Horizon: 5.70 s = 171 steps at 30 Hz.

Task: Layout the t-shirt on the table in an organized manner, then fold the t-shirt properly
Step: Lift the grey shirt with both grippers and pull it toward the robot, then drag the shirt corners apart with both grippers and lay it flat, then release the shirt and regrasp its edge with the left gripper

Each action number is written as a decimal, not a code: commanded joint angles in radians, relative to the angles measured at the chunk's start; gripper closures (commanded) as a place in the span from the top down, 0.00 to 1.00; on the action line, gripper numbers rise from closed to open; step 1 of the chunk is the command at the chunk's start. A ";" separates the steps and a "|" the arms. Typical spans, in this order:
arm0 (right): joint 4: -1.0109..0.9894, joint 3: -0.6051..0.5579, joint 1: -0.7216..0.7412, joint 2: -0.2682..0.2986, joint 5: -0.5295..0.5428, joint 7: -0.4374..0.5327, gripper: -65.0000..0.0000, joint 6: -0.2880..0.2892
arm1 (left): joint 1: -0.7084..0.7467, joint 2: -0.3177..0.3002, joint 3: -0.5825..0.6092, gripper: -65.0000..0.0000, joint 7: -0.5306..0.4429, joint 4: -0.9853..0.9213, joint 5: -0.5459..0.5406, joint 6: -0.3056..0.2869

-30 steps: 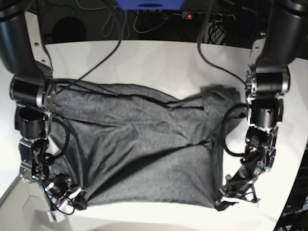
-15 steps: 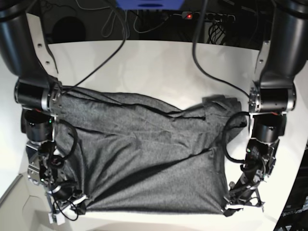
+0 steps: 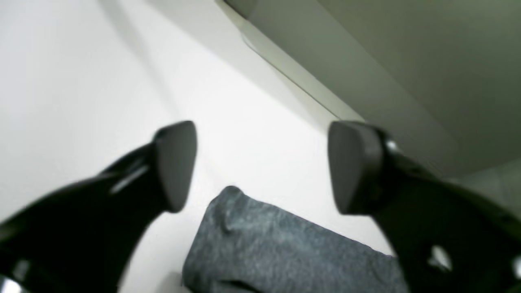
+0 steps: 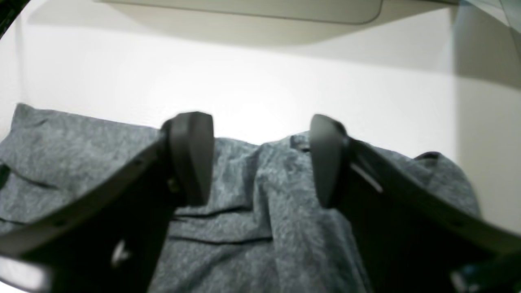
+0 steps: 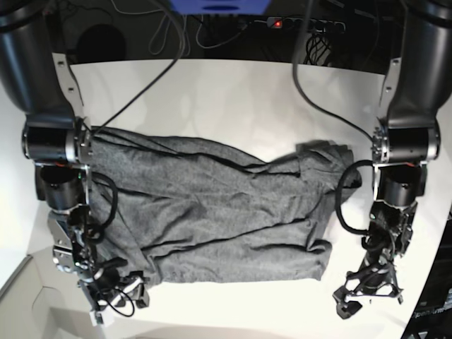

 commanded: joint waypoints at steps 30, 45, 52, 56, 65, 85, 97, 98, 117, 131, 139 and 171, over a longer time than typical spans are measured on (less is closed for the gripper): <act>1.091 0.556 -0.929 0.030 0.018 -0.357 0.59 0.072 | 1.058 0.125 -0.500 0.89 0.470 1.278 -0.009 -0.012; 1.120 0.509 -1.041 -0.098 0.012 -0.360 0.58 0.138 | 1.008 0.131 -0.425 0.86 0.477 1.087 -0.006 -0.015; 1.120 0.518 -1.050 -0.098 0.012 -0.360 0.58 0.138 | 1.026 0.130 -0.407 0.13 0.476 1.085 -0.006 -0.015; 1.110 0.510 -1.045 -0.098 0.012 -0.360 0.58 0.140 | 1.034 0.108 -0.419 0.03 0.477 1.099 -0.009 -0.017; 0.964 0.483 -0.982 -0.065 0.011 -0.358 0.55 0.140 | 1.181 0.044 -0.499 0.00 0.477 1.286 -0.209 -0.017; 1.275 0.591 -1.389 -0.029 0.017 -0.358 0.41 0.140 | 1.390 -0.007 -0.507 0.00 0.477 1.432 -0.312 -0.017; 1.446 0.708 -1.309 -0.121 0.018 -0.360 0.45 0.141 | 1.509 -0.010 -0.504 0.01 0.479 1.636 -0.310 -0.017; 1.446 0.703 -1.304 -0.126 0.018 -0.360 0.47 0.141 | 1.509 -0.010 -0.500 0.01 0.479 1.631 -0.310 -0.017; 1.120 0.584 -0.991 -0.085 -0.149 -0.360 0.61 0.141 | 1.506 0.047 -0.794 0.39 0.697 1.633 -0.422 -0.017; 1.067 0.581 -0.952 -0.074 -0.154 -0.360 0.60 0.141 | 1.100 0.154 -0.491 0.39 0.688 1.469 -0.289 -0.015; 1.004 0.581 -0.886 -0.071 -0.154 -0.360 0.33 0.141 | 0.871 0.216 -0.392 0.39 0.686 1.068 -0.040 -0.015; 0.588 0.661 -0.548 0.158 -0.157 -0.320 0.00 0.137 | 0.859 0.217 -0.387 0.39 0.695 1.008 -0.016 -0.015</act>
